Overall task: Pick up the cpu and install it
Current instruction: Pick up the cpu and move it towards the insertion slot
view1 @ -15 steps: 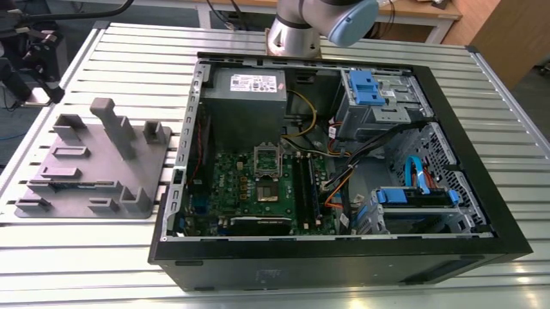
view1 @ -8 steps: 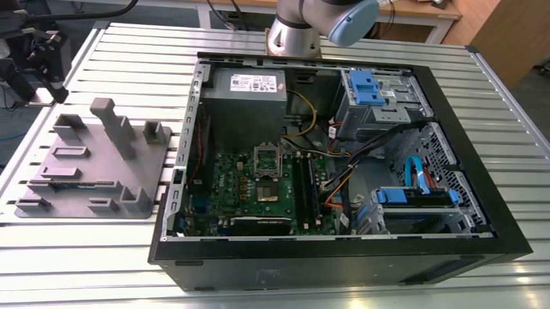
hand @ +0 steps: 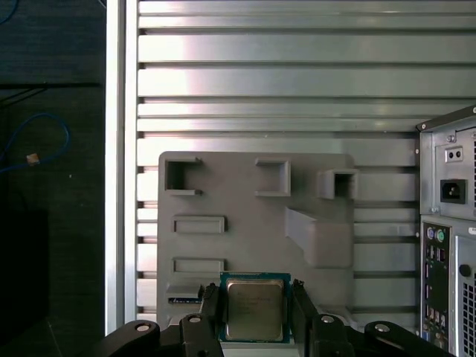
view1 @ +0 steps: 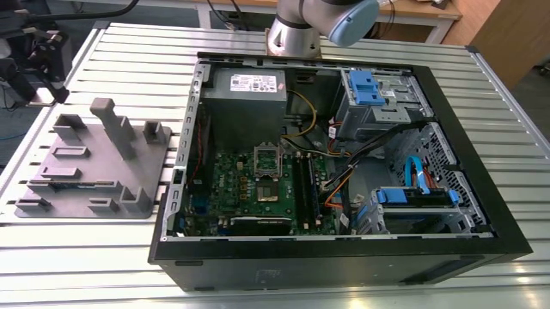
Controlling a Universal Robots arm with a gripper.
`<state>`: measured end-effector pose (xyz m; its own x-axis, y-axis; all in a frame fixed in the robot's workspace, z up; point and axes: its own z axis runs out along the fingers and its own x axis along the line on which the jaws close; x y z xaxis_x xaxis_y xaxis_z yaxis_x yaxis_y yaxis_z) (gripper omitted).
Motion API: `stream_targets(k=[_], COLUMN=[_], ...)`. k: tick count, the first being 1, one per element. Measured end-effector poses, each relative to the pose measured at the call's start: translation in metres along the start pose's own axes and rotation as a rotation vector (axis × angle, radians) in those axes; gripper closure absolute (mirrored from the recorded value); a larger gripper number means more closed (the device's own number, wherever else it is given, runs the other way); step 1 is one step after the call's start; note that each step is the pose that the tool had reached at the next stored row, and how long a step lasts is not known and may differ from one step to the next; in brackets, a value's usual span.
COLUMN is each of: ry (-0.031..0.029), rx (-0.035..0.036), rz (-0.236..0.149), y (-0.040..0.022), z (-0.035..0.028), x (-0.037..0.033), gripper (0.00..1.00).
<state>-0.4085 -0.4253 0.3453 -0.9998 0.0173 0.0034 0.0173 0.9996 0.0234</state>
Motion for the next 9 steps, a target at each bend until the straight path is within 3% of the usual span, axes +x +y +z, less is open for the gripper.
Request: stream_targets(k=[9], ry=[-0.0001], rx=[-0.0001], rz=[0.0], y=[0.0002], z=[0.0001], x=[-0.0095], gripper=[0.53])
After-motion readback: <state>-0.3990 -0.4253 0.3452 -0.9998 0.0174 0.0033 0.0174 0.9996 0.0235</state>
